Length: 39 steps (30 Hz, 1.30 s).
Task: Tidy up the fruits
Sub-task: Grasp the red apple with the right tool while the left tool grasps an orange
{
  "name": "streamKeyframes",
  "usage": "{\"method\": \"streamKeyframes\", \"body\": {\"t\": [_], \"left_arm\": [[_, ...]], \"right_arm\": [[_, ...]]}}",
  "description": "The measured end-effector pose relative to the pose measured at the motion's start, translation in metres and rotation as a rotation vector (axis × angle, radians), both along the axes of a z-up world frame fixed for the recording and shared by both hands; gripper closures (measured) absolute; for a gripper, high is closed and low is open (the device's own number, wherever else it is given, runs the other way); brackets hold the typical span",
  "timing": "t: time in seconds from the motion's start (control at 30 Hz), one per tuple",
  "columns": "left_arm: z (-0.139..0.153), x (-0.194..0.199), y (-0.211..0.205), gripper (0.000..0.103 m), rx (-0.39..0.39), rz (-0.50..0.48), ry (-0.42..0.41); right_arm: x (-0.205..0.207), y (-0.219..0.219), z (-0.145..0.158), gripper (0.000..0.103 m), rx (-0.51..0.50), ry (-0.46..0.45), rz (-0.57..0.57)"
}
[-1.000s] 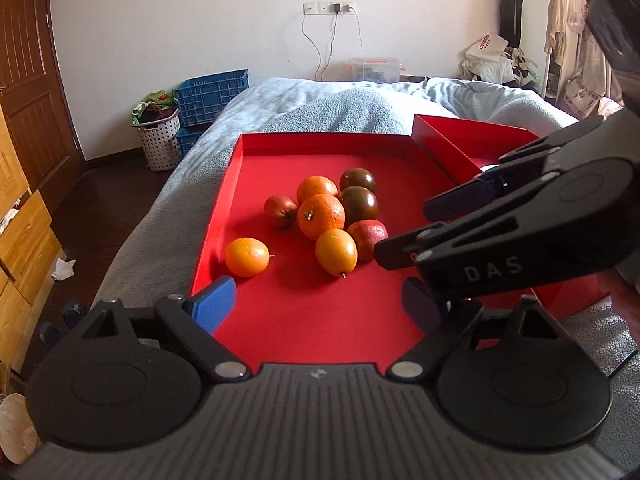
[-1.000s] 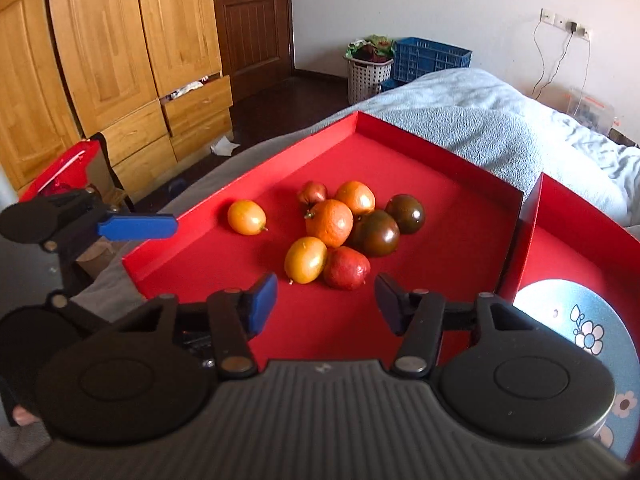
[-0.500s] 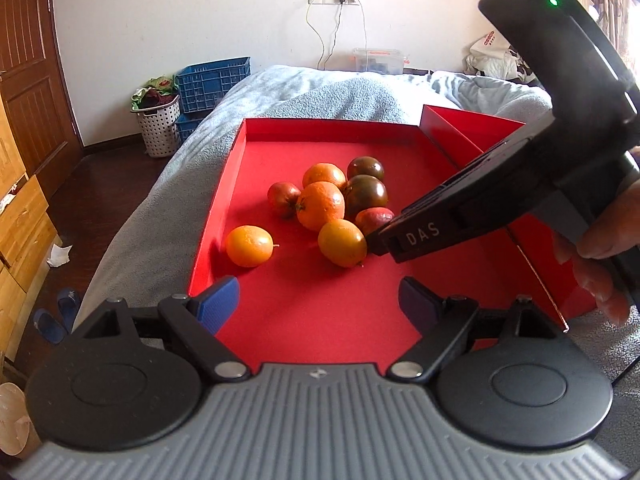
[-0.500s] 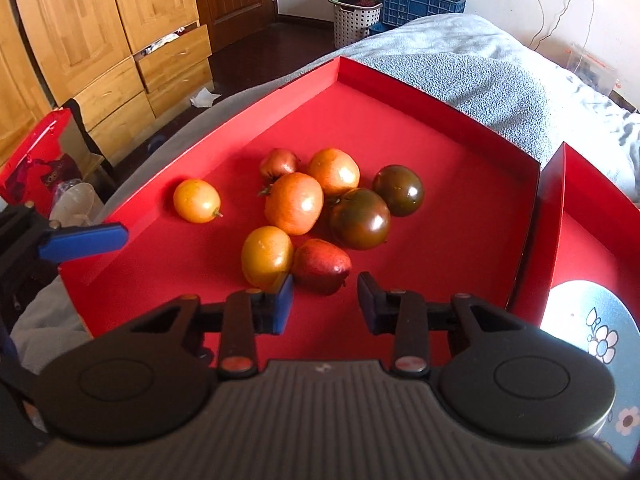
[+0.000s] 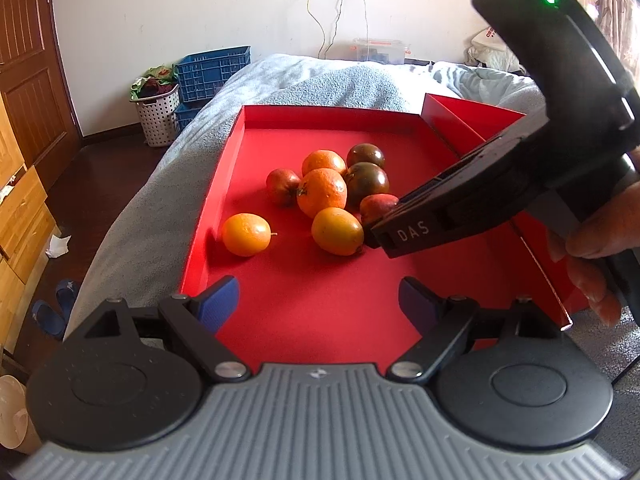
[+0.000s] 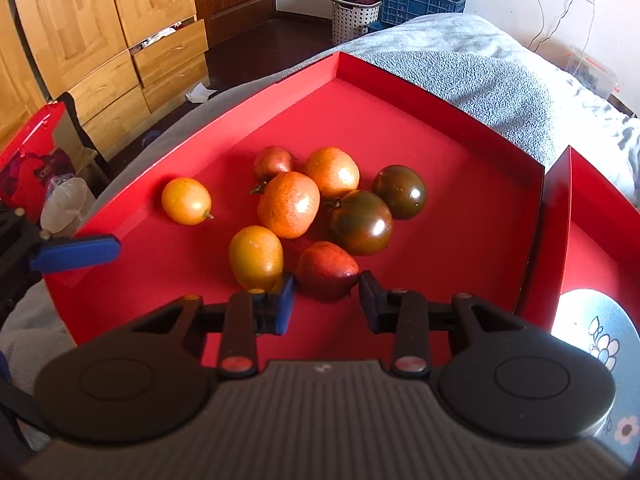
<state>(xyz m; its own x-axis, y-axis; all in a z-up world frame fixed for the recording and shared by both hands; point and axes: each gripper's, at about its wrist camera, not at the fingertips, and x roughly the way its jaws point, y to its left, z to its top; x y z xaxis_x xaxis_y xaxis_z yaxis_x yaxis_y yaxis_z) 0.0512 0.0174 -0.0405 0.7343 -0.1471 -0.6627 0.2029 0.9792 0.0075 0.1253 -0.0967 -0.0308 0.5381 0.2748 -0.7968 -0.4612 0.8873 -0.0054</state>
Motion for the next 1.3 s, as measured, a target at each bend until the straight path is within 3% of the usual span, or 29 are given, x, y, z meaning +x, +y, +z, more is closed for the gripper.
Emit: {"method": "streamKeyframes", "body": {"t": [0.43,0.6,0.77,1.0,1.17,1.3], "left_arm": [[0.005,0.035,-0.017,0.013,-0.006,0.018,0.057],[0.005,0.055,-0.033,0.014,0.01,0.035,0.084],[-0.003,0.07,-0.043,0.033,0.031,0.04,0.119],[-0.01,0.089,-0.042,0.036,0.022,0.069,0.138],[-0.013,0.09,-0.045,0.055,0.06,0.073,0.113],[-0.012,0.089,-0.039,0.061,0.011,0.08,0.111]], "right_arm": [[-0.07,-0.06,0.045,0.065,0.175,-0.144,-0.136],[-0.089,-0.067,0.053,0.065,0.186,-0.191,-0.14],[-0.097,-0.075,0.051,0.065,0.221,-0.195,-0.16],[-0.112,-0.081,0.034,0.065,0.25,-0.175,-0.181],[-0.117,-0.078,0.026,0.065,0.263,-0.154,-0.168],[-0.12,-0.075,0.025,0.065,0.268,-0.159,-0.154]]}}
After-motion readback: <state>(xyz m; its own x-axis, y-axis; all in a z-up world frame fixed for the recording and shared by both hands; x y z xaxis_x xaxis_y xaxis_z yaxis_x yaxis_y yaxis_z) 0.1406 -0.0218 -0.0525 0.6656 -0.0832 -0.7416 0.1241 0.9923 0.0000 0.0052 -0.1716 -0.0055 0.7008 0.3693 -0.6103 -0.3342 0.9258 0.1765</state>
